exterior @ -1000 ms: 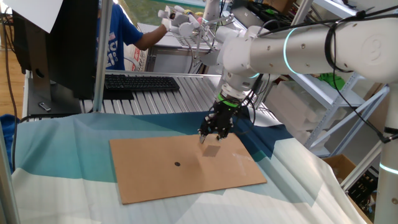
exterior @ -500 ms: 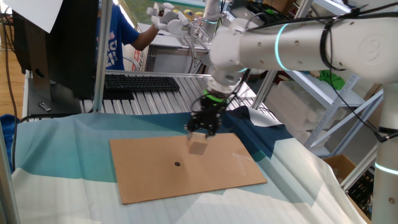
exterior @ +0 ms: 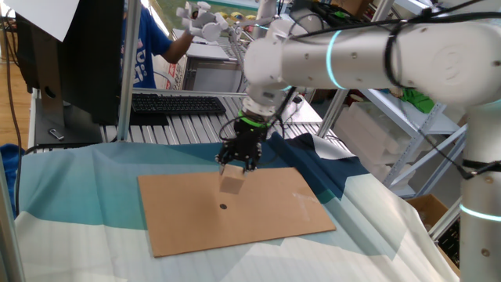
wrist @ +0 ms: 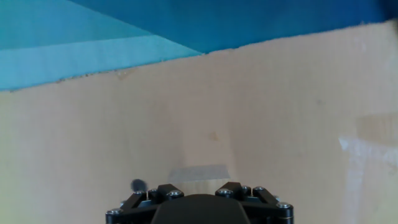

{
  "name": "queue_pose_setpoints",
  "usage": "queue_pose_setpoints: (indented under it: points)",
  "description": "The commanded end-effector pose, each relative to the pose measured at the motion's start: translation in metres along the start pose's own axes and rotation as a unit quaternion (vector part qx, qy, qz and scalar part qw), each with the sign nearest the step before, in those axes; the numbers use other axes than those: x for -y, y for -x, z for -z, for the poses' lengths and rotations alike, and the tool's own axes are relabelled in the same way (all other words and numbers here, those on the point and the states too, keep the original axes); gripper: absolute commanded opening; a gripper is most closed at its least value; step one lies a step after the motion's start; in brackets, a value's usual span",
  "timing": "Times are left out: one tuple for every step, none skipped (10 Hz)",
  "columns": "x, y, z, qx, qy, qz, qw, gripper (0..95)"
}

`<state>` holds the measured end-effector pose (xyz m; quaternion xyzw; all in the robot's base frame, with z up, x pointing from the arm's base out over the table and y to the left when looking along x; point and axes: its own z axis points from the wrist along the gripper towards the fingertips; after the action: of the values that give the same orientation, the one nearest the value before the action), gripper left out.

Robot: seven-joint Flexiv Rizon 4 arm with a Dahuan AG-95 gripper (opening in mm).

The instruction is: Grab the block and place it at the designated location

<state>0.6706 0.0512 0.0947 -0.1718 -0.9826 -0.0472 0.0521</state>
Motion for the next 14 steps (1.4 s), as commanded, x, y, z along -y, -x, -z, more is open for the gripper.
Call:
queue_pose_setpoints:
  points:
    - [-0.001, -0.002, -0.002, 0.004, -0.004, -0.002, 1.0000, 0.0]
    - [-0.001, -0.002, -0.002, 0.003, -0.006, -0.001, 1.0000, 0.0]
    - [-0.001, -0.002, -0.003, 0.002, -0.009, 0.000, 1.0000, 0.0]
    - [-0.001, -0.003, -0.006, 0.002, -0.010, -0.001, 1.0000, 0.0]
    - [-0.001, -0.005, -0.009, 0.003, -0.009, -0.002, 1.0000, 0.0]
    - [-0.001, -0.006, -0.012, 0.005, -0.007, -0.003, 1.0000, 0.0]
    - [-0.001, -0.008, -0.014, 0.005, -0.007, -0.003, 1.0000, 0.0]
    - [-0.002, -0.008, -0.015, 0.006, -0.006, -0.004, 1.0000, 0.0]
    - [-0.001, -0.008, -0.017, 0.005, -0.006, -0.003, 1.0000, 0.0]
    - [-0.001, -0.007, -0.020, 0.005, -0.004, -0.003, 1.0000, 0.0]
    - [0.000, -0.006, -0.023, 0.005, -0.003, -0.002, 1.0000, 0.0]
    - [0.002, -0.006, -0.028, 0.007, 0.001, -0.002, 1.0000, 0.0]
    - [0.002, -0.006, -0.029, 0.007, 0.001, -0.002, 1.0000, 0.0]
    - [0.003, -0.005, -0.033, 0.008, 0.003, -0.002, 1.0000, 0.0]
